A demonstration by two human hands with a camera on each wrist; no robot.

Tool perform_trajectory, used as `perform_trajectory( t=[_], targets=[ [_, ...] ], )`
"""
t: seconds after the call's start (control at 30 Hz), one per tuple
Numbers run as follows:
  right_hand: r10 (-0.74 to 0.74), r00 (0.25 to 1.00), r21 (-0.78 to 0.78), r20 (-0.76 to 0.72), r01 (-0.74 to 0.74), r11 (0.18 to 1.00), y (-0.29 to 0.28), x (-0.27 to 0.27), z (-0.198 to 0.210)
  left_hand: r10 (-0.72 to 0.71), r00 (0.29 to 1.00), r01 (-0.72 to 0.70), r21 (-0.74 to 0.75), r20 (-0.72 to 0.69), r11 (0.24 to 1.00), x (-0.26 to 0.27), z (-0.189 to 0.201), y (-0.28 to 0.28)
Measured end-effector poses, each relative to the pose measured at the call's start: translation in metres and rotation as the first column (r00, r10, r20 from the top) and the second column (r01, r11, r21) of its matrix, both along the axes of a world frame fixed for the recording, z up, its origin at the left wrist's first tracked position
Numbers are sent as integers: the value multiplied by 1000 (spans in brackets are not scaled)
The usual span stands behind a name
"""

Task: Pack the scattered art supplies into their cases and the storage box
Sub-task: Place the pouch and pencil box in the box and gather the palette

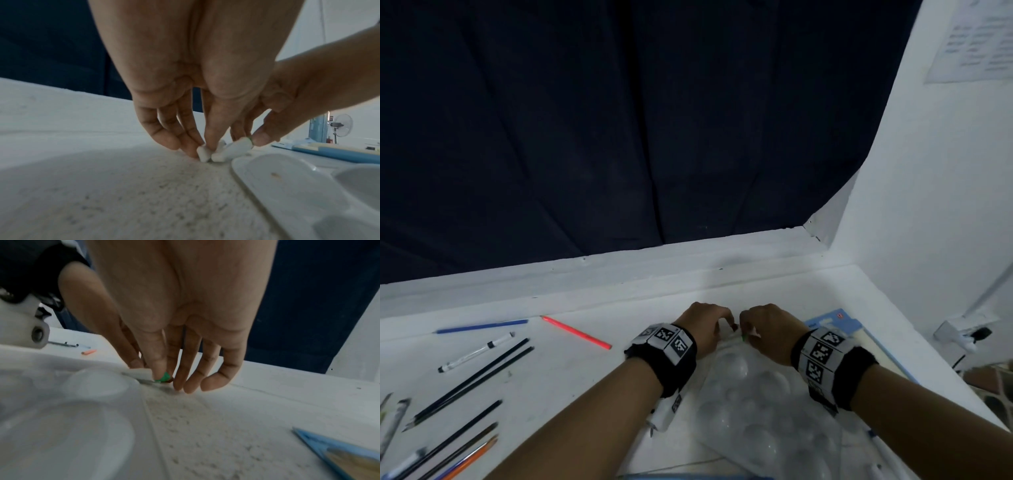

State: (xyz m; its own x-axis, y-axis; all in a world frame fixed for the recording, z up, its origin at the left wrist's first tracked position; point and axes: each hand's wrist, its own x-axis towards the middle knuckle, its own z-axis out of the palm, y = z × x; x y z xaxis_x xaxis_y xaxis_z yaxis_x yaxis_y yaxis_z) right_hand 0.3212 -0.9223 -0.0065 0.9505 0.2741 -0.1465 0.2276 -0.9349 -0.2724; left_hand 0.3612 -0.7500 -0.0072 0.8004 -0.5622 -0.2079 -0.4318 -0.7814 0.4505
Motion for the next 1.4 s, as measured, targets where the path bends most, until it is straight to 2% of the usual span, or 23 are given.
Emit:
perform_trajectory(
  t=[0.13,0.3,0.4,0.53,0.7,0.8,0.87,0.97,1.13,1.4],
  targets=[
    [-101,990,168,95,84,982,1,-19,13,-39,999,39,16,12,999,-6,3,13],
    [-246,950,469,191,132,874,23,-57,28,22,999,-22,4,36,1000,-22,14,46],
    [-294,942,634,164,127,762,39,-82,41,109,993,-102,-148,40,984,-45,29,72],
    [-253,963,751,96,96,653,71,-117,62,200,980,-182,-387,5,904,-91,57,118],
    [-98,992,754,82,2,657,123,-168,80,277,952,-303,-557,-134,773,-167,77,175],
    [-26,999,763,41,-15,647,149,-193,76,242,938,-346,-631,-248,695,-214,81,203],
    [16,999,746,35,-37,664,164,-206,67,227,932,-360,-641,-282,678,-242,76,219],
    [79,996,688,27,-76,722,183,-222,48,245,928,-369,-611,-280,701,-277,57,241],
    [229,966,577,-123,-119,808,206,-239,27,319,911,-411,-497,-261,764,-319,25,258],
    [278,938,431,-208,-168,886,230,-242,11,361,926,-375,-368,-109,851,-333,4,254]
  ],
)
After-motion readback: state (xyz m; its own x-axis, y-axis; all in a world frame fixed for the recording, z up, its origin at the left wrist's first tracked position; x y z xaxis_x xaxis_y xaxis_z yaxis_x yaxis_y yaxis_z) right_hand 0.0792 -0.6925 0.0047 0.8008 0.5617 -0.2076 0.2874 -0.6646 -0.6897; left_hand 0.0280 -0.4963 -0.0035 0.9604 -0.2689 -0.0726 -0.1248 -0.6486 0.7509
